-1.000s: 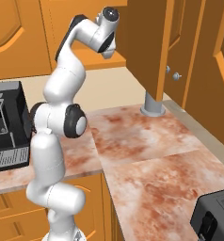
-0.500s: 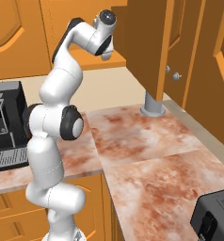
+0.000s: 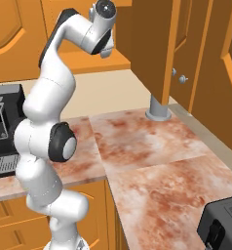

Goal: There is a bowl on the dining counter. Grab a lemon wedge from the fridge and place it in the bowl. Then get the liquor bottle and glass cup from the cabinet and place them next to the bowl.

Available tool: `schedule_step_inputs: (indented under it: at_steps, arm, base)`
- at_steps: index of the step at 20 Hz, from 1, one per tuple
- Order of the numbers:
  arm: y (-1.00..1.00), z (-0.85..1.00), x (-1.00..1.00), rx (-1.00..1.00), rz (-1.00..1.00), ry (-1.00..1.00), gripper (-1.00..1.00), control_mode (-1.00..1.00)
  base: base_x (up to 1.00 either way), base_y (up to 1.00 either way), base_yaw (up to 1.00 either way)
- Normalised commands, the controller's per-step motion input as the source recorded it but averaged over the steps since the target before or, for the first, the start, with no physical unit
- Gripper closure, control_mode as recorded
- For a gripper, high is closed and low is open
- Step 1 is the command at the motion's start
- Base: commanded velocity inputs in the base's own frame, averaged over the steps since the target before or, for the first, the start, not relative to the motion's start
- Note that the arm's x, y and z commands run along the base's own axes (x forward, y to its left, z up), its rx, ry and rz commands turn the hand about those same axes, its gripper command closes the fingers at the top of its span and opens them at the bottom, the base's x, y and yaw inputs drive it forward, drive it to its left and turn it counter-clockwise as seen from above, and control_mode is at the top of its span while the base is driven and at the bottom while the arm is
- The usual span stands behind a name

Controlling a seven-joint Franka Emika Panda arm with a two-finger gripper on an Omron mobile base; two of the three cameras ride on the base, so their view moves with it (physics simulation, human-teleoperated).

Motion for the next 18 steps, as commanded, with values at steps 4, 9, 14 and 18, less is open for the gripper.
schedule_step_inputs:
  at_steps: [4, 9, 14, 18]
  arm:
    - [0.02, 0.25, -1.00, 0.00, 0.04, 0.00, 1.00, -1.00]
    - [0.04, 0.09, -1.00, -0.03, 0.08, 0.01, 1.00, -1.00]
    - [0.06, 0.01, -1.00, -0.09, 0.14, 0.06, 1.00, -1.00]
    - [0.18, -0.07, -1.00, -0.18, 0.16, 0.09, 1.00, -1.00]
  base:
    - [0.00, 0.00, 0.00]
    - [0.00, 0.00, 0.00]
    - [0.00, 0.00, 0.00]
    - [0.00, 0.00, 0.00]
